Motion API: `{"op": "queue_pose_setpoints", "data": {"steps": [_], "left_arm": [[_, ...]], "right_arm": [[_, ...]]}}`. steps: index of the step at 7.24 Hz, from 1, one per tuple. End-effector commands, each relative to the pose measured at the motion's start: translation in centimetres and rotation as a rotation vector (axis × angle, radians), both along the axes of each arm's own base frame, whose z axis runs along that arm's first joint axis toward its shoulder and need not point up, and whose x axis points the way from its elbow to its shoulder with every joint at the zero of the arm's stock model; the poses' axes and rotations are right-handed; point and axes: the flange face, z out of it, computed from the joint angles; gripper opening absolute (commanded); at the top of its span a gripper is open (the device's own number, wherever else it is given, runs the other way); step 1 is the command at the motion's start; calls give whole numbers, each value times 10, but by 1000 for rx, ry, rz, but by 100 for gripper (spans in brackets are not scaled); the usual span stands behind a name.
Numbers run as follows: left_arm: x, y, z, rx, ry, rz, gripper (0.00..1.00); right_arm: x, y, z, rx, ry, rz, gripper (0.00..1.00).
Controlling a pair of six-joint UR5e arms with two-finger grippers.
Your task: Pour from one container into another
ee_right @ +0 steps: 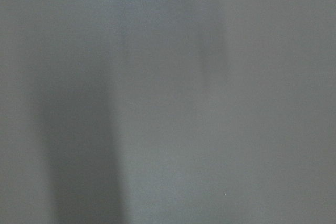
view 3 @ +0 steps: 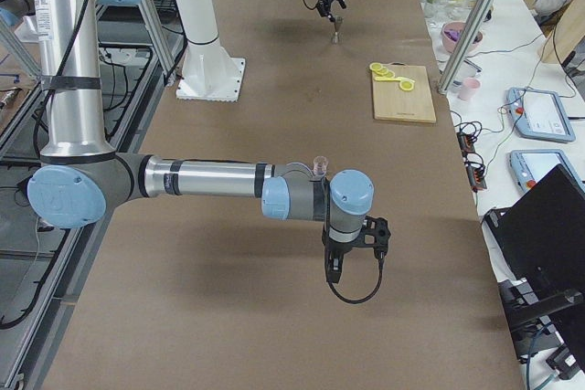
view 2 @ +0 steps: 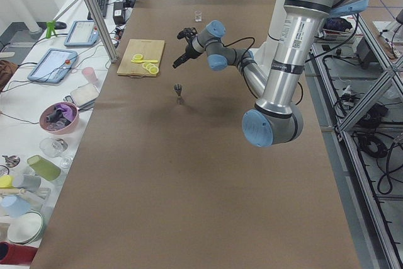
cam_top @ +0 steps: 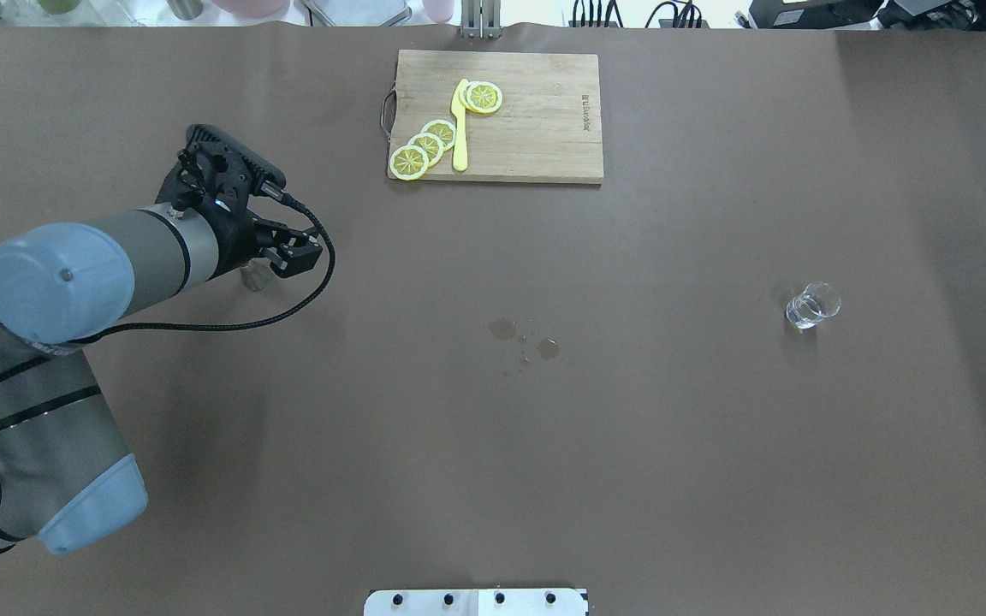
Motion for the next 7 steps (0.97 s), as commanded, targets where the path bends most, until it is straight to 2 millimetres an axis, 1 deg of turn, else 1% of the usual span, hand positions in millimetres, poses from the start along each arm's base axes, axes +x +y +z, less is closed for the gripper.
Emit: {"op": "queue_pose_setpoints", "data": {"steps": [1, 3, 4, 5, 6, 7], "left_arm": [[-50, -31, 12, -174, 22, 121, 98], [-117, -57, 36, -335, 40, 194, 98], [-144, -45, 85, -449, 55, 232, 98], [-179, -36, 125, -546, 75, 224, 98], [-219, -27, 185, -680, 90, 185, 98], [-271, -27, 236, -838, 171, 141, 98]], "right_arm": [[0, -1, -2, 3, -1, 0, 100], [0, 0, 0, -1, 5, 2, 100], [-1, -1, -3, 3, -7, 2, 100], [0, -1, -9, 15, -5, 2, 100], [0, -1, -9, 15, -4, 2, 100], [-1, -1, -7, 14, 2, 0, 100]]}}
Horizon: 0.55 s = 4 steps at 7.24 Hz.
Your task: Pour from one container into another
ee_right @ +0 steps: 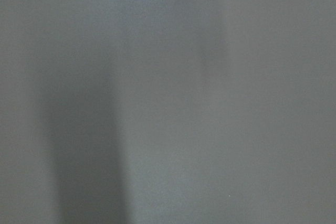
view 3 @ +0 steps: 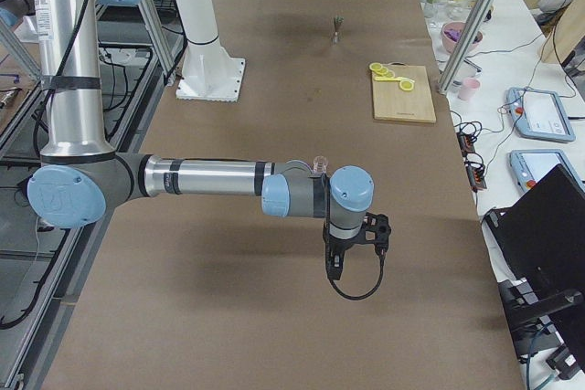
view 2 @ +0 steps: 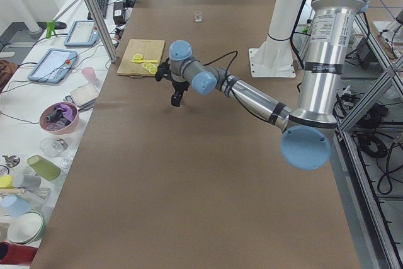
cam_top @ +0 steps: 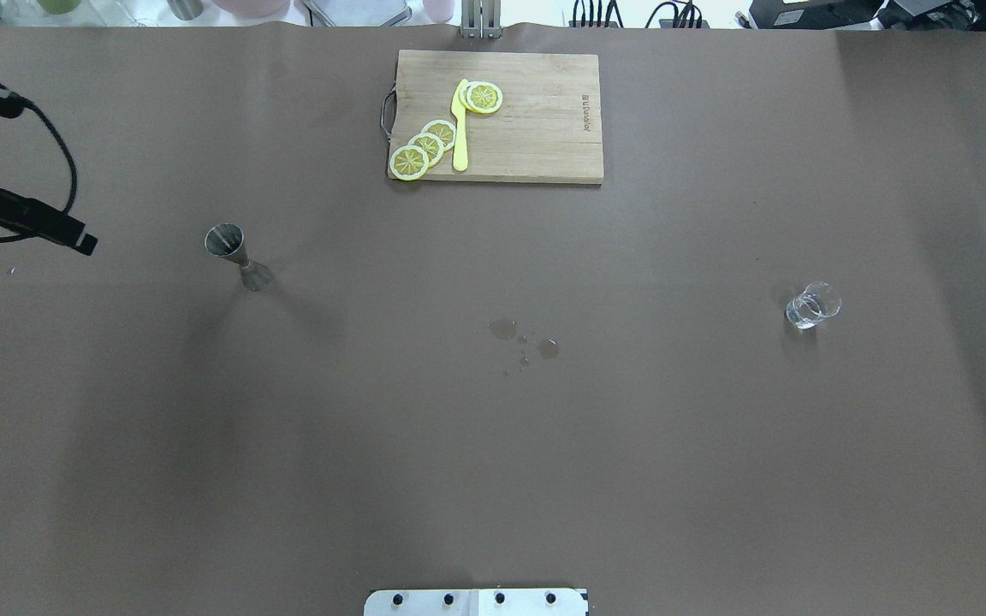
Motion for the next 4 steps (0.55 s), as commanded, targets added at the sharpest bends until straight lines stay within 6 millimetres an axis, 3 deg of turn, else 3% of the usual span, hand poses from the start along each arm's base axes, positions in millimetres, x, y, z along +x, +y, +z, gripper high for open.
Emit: {"op": "queue_pose_setpoints", "data": {"steps": [1, 2, 3, 4], "left_arm": [[-84, 6, 95, -290, 97, -81, 98], [-120, -4, 144, -368, 80, -165, 98], [-138, -1, 179, -412, 70, -203, 98], [-171, -4, 207, -404, 26, -280, 98]], "right_arm": [[1, 0, 0, 1, 5, 0, 100], [1, 0, 0, 1, 5, 0, 100], [1, 0, 0, 1, 7, 0, 100], [1, 0, 0, 1, 8, -1, 100]]}}
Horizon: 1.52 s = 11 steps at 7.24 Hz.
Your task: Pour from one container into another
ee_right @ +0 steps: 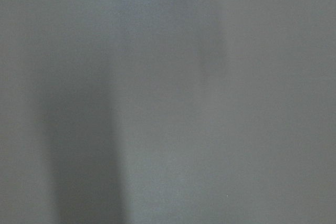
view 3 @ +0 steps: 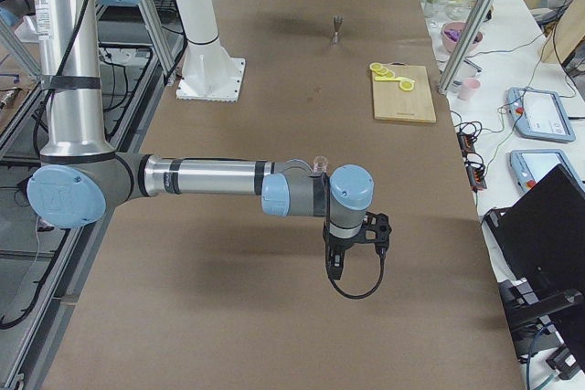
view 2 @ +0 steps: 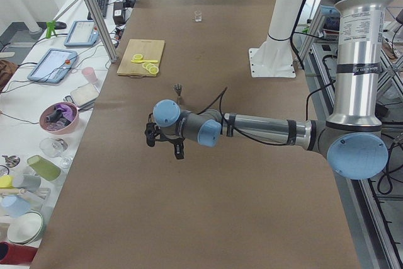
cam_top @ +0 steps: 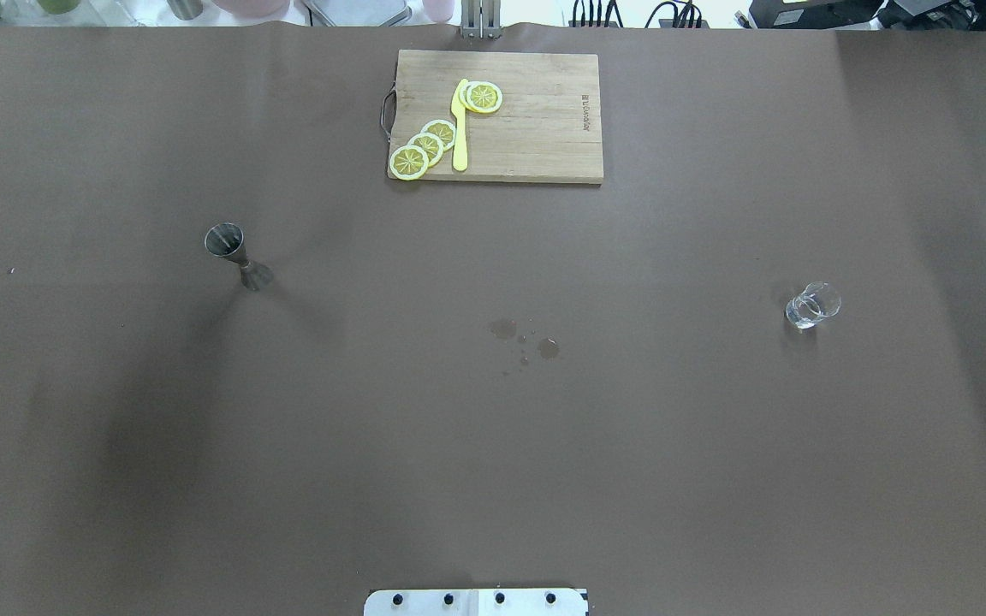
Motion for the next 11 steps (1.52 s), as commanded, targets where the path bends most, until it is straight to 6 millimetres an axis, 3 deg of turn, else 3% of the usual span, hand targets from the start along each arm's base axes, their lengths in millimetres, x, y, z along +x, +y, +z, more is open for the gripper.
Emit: {"op": "queue_pose_setpoints", "data": {"steps": [1, 2, 4, 5, 8, 11], "left_arm": [[-47, 14, 71, 19, -122, -24, 98], [-52, 27, 103, 39, -135, 34, 98], [-59, 29, 105, 18, -135, 25, 98], [-77, 28, 104, -23, -138, -7, 98], [-80, 25, 35, -2, -162, -10, 98], [-83, 25, 24, 16, -172, -16, 98]], "right_arm": [[0, 0, 0, 1, 3, -1, 100], [0, 0, 0, 1, 3, -1, 100], [0, 0, 0, 0, -3, 0, 100], [0, -1, -2, 3, -6, 0, 100], [0, -1, -2, 3, -4, 0, 100], [0, 0, 0, -2, -1, 3, 100]]}}
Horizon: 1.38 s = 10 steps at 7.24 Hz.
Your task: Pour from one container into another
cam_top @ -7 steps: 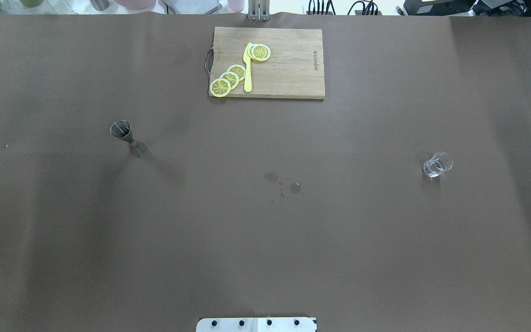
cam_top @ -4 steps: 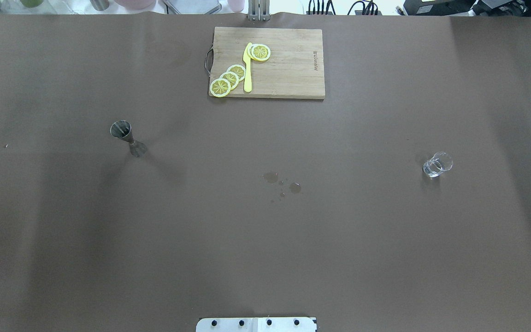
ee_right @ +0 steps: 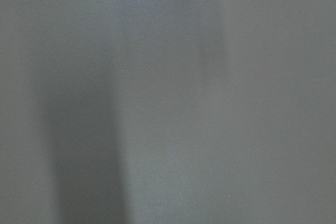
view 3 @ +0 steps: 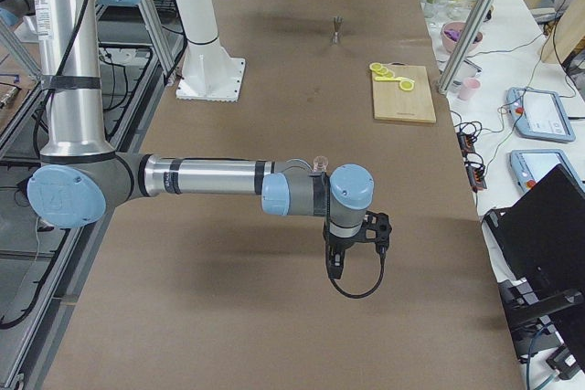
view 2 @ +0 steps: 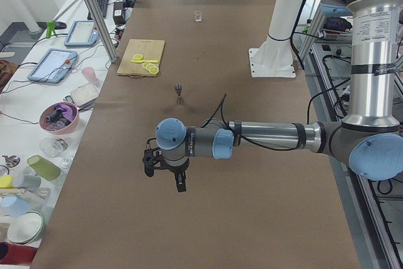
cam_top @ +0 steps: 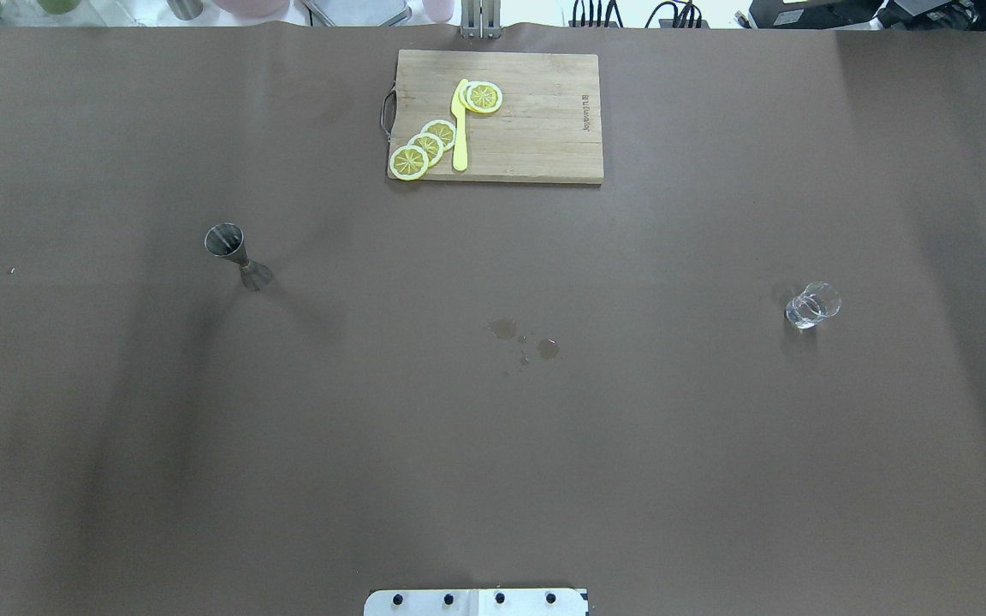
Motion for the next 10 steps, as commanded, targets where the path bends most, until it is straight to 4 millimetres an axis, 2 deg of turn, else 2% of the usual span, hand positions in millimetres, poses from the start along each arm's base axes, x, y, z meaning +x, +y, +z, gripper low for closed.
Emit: {"op": "queue_pose_setpoints", "data": {"steps": [1, 3, 6, 8, 9, 10], "left_arm": [[-2, 0, -5, 7, -2, -4, 98], [-4, 18, 17, -38, -3, -8, 98], [-4, 14, 12, -24, 6, -7, 98], [-6, 17, 11, -9, 11, -2, 98], [-6, 18, 5, -1, 12, -2, 98], [-6, 18, 7, -9, 11, 0, 98]], "right_arm": [[0, 0, 1, -2, 0, 1, 100], [0, 1, 2, -9, -5, 3, 100], [0, 2, 6, -19, -6, 1, 100], [-1, 2, 0, -9, -8, 0, 100], [-1, 5, 3, -14, -9, -2, 100], [-1, 7, 5, -18, -8, -3, 100]]}}
